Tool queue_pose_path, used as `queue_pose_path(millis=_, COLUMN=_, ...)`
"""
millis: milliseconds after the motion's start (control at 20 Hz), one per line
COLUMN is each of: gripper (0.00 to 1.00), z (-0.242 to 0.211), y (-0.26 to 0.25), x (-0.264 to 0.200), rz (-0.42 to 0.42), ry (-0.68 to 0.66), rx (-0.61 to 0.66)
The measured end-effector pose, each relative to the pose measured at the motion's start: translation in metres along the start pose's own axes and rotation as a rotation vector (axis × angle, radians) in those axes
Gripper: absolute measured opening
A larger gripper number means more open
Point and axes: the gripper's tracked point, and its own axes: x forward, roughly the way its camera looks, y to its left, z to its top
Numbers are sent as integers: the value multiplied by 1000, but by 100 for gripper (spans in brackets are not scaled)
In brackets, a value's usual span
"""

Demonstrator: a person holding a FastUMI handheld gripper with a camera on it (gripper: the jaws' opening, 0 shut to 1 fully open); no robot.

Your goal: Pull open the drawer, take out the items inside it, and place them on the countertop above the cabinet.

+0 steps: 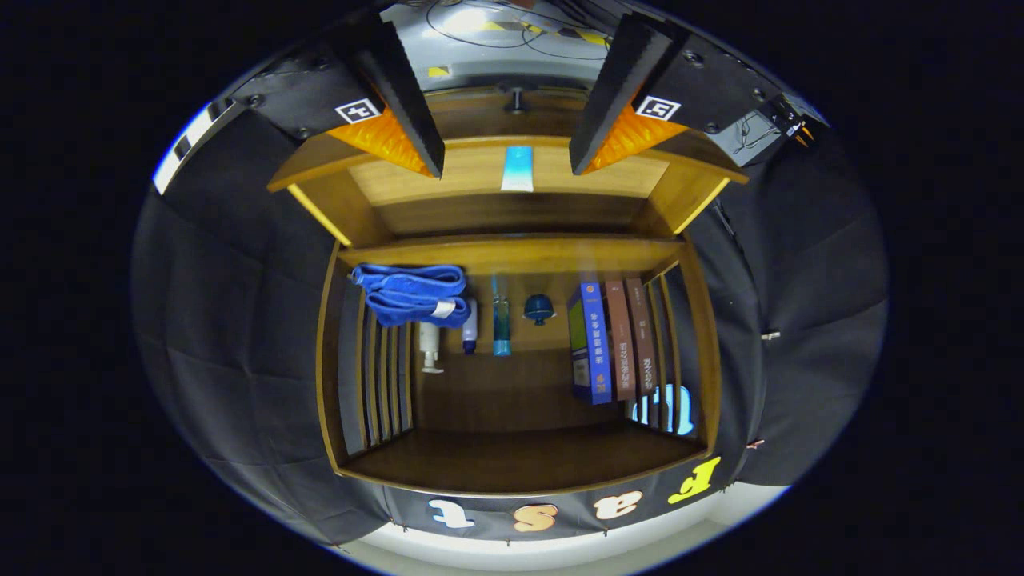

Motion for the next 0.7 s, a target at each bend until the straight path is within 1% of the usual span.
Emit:
queue_pose_path(millis=100, gripper=100, z=22, y=-2, x=11, rz=5, ry=14, rx=1)
queue_pose_path(millis=200, gripper=100, z=29, y=-6, x=28, rz=8, ry=82, rx=21)
queue_pose_path(millis=350, gripper=100, z=28, y=-8, x=58, rz=14, ry=209, rx=121)
queue_pose_path(millis=500, gripper=99, z=5, y=-10, x=87, rz=15, ry=377, rx=173)
queue_pose_path(millis=700, gripper=99, z=-38, y=-1, x=122, rz=18, ry=596, rx=177)
